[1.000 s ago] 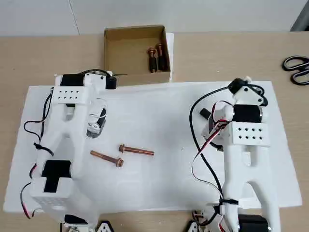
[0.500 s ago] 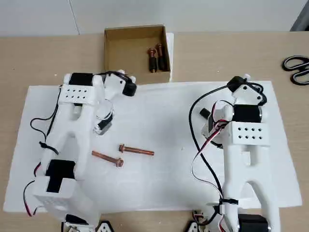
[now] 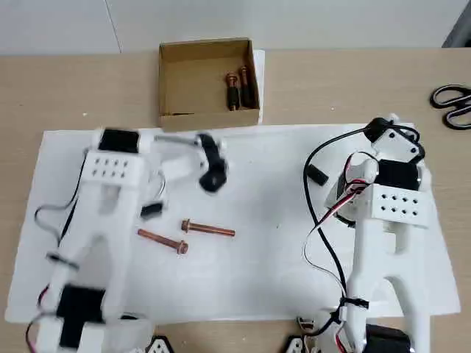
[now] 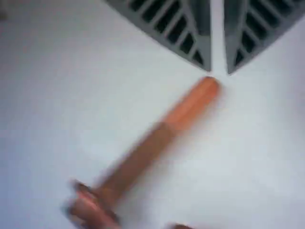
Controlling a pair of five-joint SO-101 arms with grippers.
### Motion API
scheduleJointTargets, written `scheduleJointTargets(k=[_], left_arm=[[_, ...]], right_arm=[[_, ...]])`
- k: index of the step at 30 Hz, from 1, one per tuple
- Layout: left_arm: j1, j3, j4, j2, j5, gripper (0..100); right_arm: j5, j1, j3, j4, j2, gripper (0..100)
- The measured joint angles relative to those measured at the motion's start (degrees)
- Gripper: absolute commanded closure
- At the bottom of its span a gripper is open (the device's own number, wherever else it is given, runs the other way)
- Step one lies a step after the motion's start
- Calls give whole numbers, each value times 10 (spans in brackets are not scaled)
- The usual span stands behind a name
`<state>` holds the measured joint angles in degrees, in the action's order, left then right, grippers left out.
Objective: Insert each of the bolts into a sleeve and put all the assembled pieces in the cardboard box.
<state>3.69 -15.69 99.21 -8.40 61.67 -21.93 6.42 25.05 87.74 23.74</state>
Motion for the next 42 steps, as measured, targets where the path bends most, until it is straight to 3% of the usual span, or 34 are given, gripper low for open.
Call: scheduleJointTargets(k=[5, 9, 20, 42], left_arm=[[21, -122, 1, -111, 52, 992], [24, -164, 1, -126, 64, 989], [24, -170, -5, -65, 82, 938], [40, -224, -135, -59, 105, 938]], right_arm=[[1, 0, 0, 0, 0, 995], [1, 0, 4, 0, 0, 995], [1, 0, 55, 0, 0, 995], [1, 0, 55, -1, 0, 995]])
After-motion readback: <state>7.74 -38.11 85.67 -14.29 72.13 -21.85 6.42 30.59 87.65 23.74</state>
